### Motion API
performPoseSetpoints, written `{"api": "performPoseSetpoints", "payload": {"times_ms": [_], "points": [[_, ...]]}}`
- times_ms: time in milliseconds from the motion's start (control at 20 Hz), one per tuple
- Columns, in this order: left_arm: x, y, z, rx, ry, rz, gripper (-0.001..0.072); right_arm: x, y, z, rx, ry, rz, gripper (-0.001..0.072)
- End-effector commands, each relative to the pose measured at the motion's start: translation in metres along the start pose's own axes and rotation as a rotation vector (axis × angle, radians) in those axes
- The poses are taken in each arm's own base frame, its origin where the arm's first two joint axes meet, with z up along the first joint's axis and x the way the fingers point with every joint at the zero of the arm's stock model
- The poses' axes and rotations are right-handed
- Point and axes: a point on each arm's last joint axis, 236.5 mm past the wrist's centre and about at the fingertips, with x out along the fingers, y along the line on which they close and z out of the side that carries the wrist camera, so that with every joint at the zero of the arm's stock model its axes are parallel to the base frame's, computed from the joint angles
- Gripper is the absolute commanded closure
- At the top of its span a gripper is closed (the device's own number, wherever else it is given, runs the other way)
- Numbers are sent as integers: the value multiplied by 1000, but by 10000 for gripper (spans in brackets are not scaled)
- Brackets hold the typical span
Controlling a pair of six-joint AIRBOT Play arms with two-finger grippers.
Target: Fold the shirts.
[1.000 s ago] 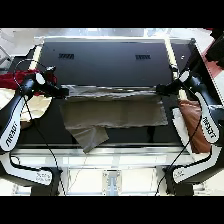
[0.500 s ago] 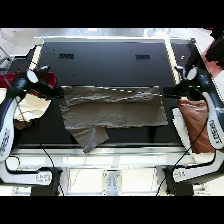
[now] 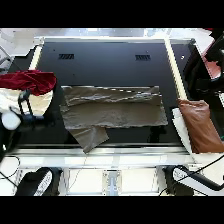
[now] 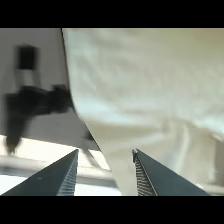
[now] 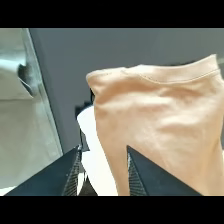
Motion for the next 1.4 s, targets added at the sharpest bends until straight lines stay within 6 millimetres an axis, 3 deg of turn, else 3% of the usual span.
{"api": "performPoseSetpoints", "payload": {"times_ms": [0,100,300,500,850,1100,1250,1300,1350], "points": [[30,-8,-68,-250,78,-141,302,-21,11,6,9,-68,49,382],[48,-10,-91,-325,145,-178,301,-21,16,8,9,-74,71,382],[65,2,-83,-365,85,-164,301,-21,17,8,10,-77,74,382],[82,8,-96,-397,175,-126,301,-21,17,9,10,-80,74,382],[101,-17,-98,-379,250,-245,302,-22,20,9,13,-81,86,382],[113,-16,-110,-372,315,-245,318,-22,25,9,18,-78,109,382],[117,-23,-100,-366,280,-287,623,-22,26,8,18,-77,110,382],[116,-27,-96,-353,266,-312,696,-22,26,9,18,-79,111,382],[115,-33,-93,-349,255,-341,696,-22,24,9,17,-81,104,382]]}}
